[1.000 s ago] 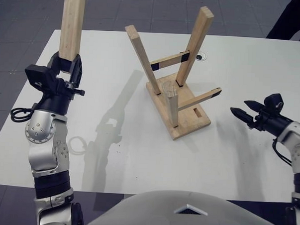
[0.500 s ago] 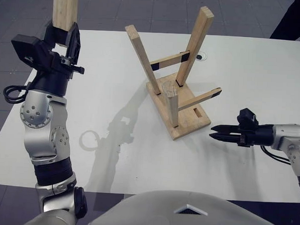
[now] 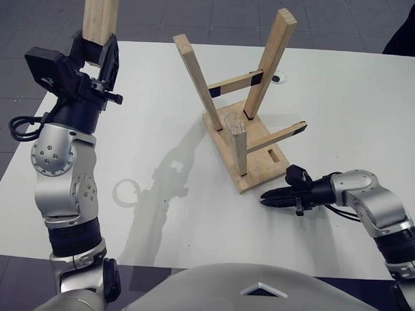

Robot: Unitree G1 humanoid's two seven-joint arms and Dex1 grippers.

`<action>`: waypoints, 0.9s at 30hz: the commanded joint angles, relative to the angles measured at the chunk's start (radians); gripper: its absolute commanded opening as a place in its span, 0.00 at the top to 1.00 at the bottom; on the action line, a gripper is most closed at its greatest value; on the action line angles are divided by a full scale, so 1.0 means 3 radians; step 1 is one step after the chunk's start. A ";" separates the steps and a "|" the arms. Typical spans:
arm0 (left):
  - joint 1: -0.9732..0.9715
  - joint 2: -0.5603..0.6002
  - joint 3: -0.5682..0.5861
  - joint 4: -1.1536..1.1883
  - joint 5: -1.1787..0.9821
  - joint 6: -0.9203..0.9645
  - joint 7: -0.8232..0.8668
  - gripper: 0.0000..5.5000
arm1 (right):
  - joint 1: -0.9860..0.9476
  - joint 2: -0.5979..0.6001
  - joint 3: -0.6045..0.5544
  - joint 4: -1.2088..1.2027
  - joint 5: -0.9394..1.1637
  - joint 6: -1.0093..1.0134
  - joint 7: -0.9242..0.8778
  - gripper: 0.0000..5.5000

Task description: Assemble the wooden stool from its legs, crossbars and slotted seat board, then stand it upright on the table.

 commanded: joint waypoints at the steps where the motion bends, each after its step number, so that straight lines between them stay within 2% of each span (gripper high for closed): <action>1: -0.0031 -0.0062 -0.0092 -0.0060 -0.0001 0.0040 0.0010 0.62 | -0.0053 0.0217 -0.0037 0.0086 -0.0063 -0.0044 -0.0269 0.87; 11: -0.0162 -0.0062 -0.0045 -0.0081 0.0035 0.0030 0.0112 0.62 | -0.0156 0.0959 0.0011 0.0561 -0.0196 -0.0126 -0.0914 0.87; 17: -0.0737 0.0079 0.0082 -0.0186 0.0205 -0.0014 0.0367 0.62 | -0.0343 0.1423 -0.0104 0.0808 -0.0146 -0.0108 -0.1274 0.87; 21: -0.1039 0.0036 -0.0041 -0.0178 0.0252 0.0035 0.0435 0.62 | -0.0448 0.1698 -0.0158 0.0878 -0.0109 -0.0115 -0.1437 0.87; 23: -0.1051 -0.0008 -0.0106 -0.0158 0.0259 0.0037 0.0414 0.62 | -0.0457 0.1737 -0.0161 0.0812 -0.0094 -0.0096 -0.1446 0.87; 27: -0.1020 -0.0053 -0.0193 -0.0206 0.0228 0.0072 0.0385 0.62 | -0.0367 0.1484 -0.0416 0.0256 0.0053 0.0093 -0.1422 0.87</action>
